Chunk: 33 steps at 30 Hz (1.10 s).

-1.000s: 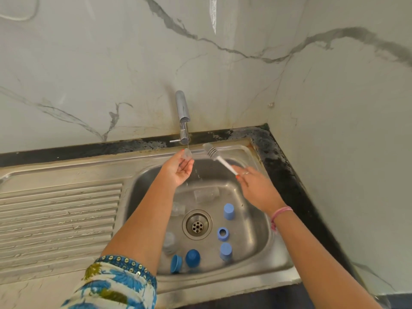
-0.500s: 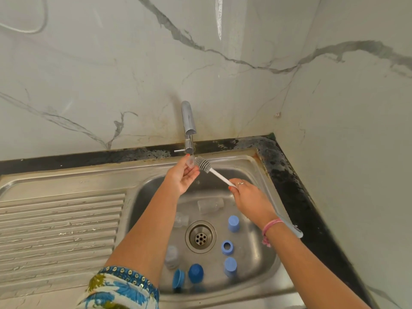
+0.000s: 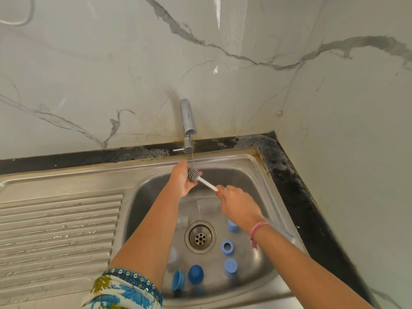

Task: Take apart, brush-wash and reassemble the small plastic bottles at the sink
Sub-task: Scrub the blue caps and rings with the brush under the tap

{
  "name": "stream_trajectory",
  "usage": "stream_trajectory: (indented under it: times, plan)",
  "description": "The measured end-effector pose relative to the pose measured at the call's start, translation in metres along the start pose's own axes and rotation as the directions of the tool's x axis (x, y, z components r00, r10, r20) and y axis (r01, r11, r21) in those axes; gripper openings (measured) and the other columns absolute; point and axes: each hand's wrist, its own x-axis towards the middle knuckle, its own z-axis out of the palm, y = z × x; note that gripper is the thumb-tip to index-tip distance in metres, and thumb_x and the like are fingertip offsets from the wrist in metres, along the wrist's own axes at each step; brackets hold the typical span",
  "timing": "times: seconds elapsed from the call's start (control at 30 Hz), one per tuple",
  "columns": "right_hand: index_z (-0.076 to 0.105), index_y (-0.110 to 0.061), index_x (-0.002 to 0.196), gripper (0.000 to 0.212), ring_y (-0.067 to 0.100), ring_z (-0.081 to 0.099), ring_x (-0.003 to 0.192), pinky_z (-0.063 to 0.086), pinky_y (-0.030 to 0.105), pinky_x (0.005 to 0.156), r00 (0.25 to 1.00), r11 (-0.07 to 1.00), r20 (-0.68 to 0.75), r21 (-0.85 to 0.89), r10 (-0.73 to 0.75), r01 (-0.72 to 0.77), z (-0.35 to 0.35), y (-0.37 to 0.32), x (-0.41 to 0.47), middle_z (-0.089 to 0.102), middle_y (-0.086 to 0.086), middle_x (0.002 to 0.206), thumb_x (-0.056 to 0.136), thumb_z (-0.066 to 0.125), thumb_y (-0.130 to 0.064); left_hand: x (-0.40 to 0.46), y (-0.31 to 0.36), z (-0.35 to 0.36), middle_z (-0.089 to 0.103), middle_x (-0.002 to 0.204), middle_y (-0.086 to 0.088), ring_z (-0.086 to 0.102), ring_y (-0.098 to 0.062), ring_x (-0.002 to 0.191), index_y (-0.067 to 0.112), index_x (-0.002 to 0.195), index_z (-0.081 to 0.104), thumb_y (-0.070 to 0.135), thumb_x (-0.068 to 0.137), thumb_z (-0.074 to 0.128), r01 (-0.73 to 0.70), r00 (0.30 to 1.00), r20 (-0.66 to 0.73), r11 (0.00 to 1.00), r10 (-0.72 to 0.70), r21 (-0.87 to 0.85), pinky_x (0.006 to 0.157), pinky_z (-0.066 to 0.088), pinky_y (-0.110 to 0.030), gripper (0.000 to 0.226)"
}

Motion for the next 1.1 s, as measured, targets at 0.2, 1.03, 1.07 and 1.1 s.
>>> stream_trajectory:
  times: [0.2,1.03,1.07,1.1]
  plan:
    - [0.070,-0.016,0.088,0.023,0.008,0.037,0.044,0.035,0.027,0.039,0.924,0.550,0.300,0.742,0.239,-0.383,0.006,-0.025,-0.001,0.048,-0.003,0.059,0.099,0.050,-0.019,0.007,-0.006,0.015,0.054,0.078,-0.005,0.056,-0.023,0.077,0.014,0.087,0.051,0.032,0.095,0.036,-0.088,0.973,-0.189,0.966,0.136,0.242,0.071,0.042,-0.034,0.025]
    - [0.017,-0.037,0.151,0.052,0.025,0.059,0.083,0.042,0.035,0.069,0.975,0.984,0.166,0.075,0.150,-0.164,0.003,-0.001,-0.021,0.057,0.005,0.102,0.103,0.031,-0.022,0.003,-0.002,0.028,0.041,0.064,0.000,0.044,-0.013,0.053,0.014,0.078,0.051,0.023,0.096,0.054,-0.098,0.995,-0.049,0.981,0.091,-0.169,0.059,0.047,-0.031,0.020]
    - [0.029,-0.034,0.148,0.045,0.020,0.057,0.073,0.042,0.032,0.065,0.975,0.953,0.177,0.247,0.134,-0.176,0.003,-0.003,-0.020,0.057,0.002,0.091,0.104,0.032,-0.027,0.002,-0.003,0.028,0.039,0.062,0.002,0.042,-0.012,0.050,0.015,0.080,0.054,0.033,0.092,0.063,-0.108,0.994,-0.034,0.979,0.104,-0.171,0.064,0.052,-0.033,0.023]
    - [0.042,-0.032,0.142,0.039,0.013,0.052,0.062,0.042,0.028,0.058,0.967,0.868,0.212,0.444,0.141,-0.223,0.002,-0.006,-0.019,0.055,-0.001,0.079,0.104,0.035,-0.029,0.003,-0.002,0.026,0.038,0.061,0.003,0.041,-0.011,0.048,0.015,0.084,0.057,0.038,0.089,0.067,-0.110,0.994,-0.011,0.980,0.109,-0.164,0.070,0.056,-0.035,0.026]
